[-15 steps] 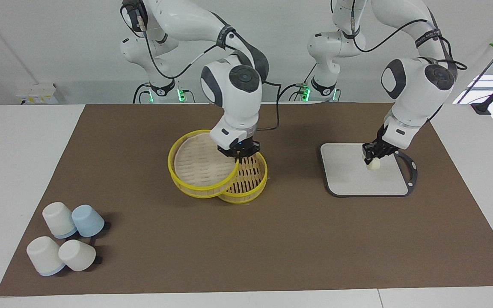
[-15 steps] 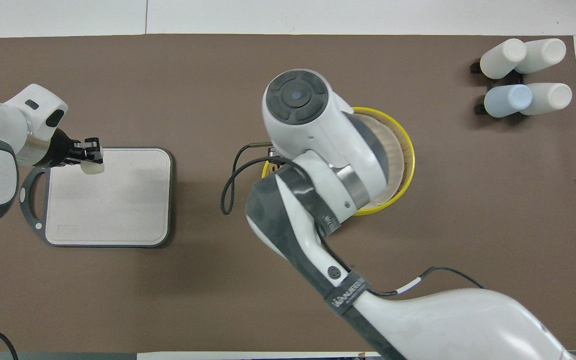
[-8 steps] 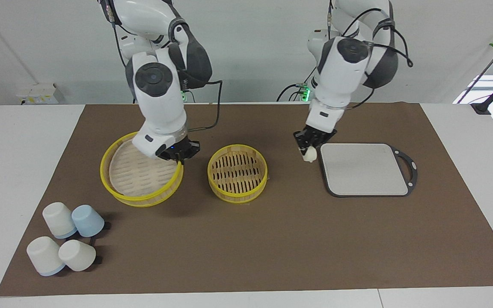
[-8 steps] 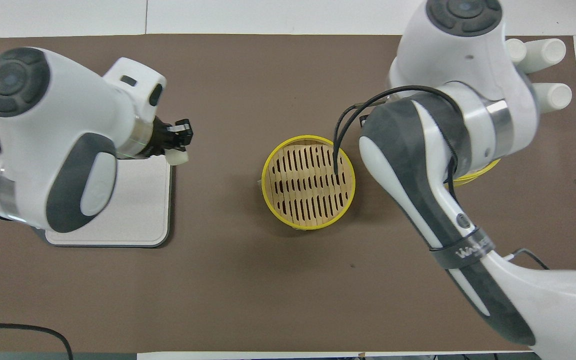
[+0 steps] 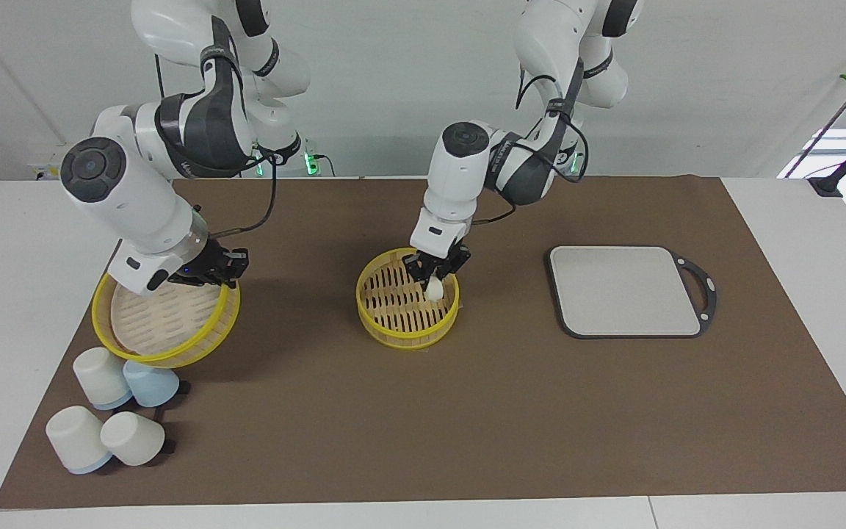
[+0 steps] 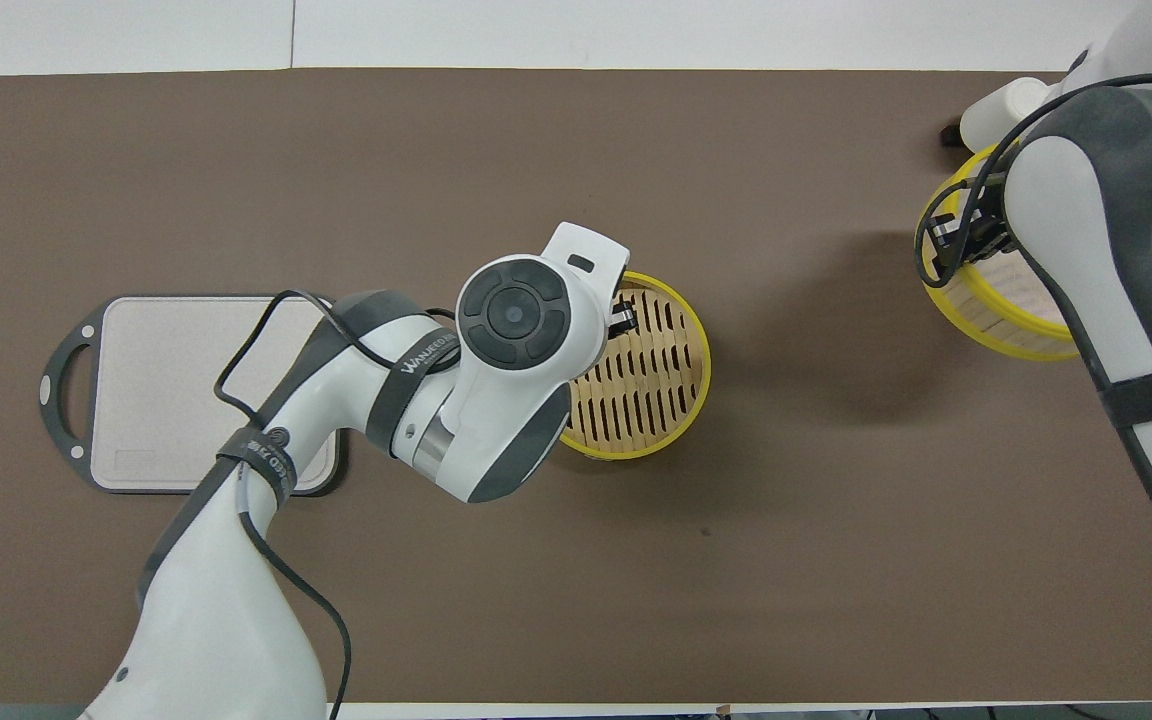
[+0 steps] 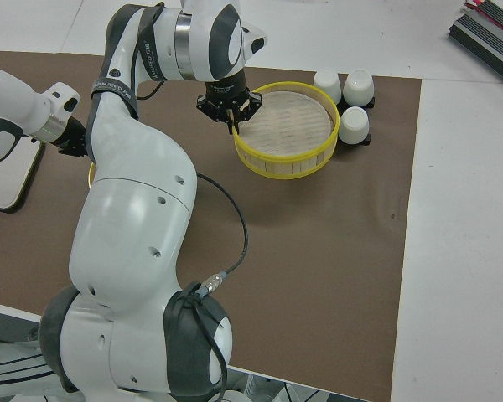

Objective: Place bun in steamer
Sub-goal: 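Lower the bun into the open steamer and open the left gripper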

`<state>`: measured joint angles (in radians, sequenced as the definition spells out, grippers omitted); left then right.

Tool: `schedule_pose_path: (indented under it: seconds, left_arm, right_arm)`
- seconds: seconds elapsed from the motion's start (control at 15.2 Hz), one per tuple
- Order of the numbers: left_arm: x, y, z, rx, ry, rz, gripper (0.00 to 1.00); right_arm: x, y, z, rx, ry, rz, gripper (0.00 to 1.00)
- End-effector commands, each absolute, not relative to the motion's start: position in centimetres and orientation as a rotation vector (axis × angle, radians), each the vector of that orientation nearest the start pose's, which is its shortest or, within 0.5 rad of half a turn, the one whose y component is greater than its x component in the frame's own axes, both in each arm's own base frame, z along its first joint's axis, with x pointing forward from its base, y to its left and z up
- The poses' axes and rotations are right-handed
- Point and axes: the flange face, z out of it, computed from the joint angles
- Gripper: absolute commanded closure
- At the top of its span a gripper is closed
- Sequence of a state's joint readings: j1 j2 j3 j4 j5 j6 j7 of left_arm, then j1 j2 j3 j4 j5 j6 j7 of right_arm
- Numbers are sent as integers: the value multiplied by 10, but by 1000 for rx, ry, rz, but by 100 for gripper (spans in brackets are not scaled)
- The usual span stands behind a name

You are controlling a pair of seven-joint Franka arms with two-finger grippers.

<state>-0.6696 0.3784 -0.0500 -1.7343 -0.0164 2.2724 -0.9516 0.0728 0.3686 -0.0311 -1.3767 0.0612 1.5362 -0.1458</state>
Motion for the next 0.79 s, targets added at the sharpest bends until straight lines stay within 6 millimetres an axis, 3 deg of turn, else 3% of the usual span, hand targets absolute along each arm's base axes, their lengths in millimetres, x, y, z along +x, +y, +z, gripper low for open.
schedule_pose_path:
  seconds: [0.0, 0.13, 0.2, 0.33, 0.39, 0.59, 0.72]
  left_arm:
    - [492, -453, 352, -3242, -396, -177, 73]
    - [490, -455, 344, -3231, -389, -184, 70]
    - [487, -456, 343, -3229, -385, -182, 59]
    - [486, -457, 344, -3226, -382, -180, 16]
    - [486, -457, 344, -3225, -382, -178, 0]
    - [495, -442, 368, -3220, -406, -188, 0]
    - [510, -404, 409, -3197, -473, -187, 0]
  right_arm:
    - [633, 57, 501, -3037, -327, 302, 100]
    - [633, 63, 500, -3037, -337, 303, 100]
    - [633, 63, 500, -3037, -337, 303, 100]
    - [633, 65, 500, -3037, -341, 300, 100]
    - [633, 64, 500, -3038, -339, 300, 100]
    - [633, 67, 501, -3037, -341, 294, 100]
    - [633, 92, 503, -3050, -294, 274, 100]
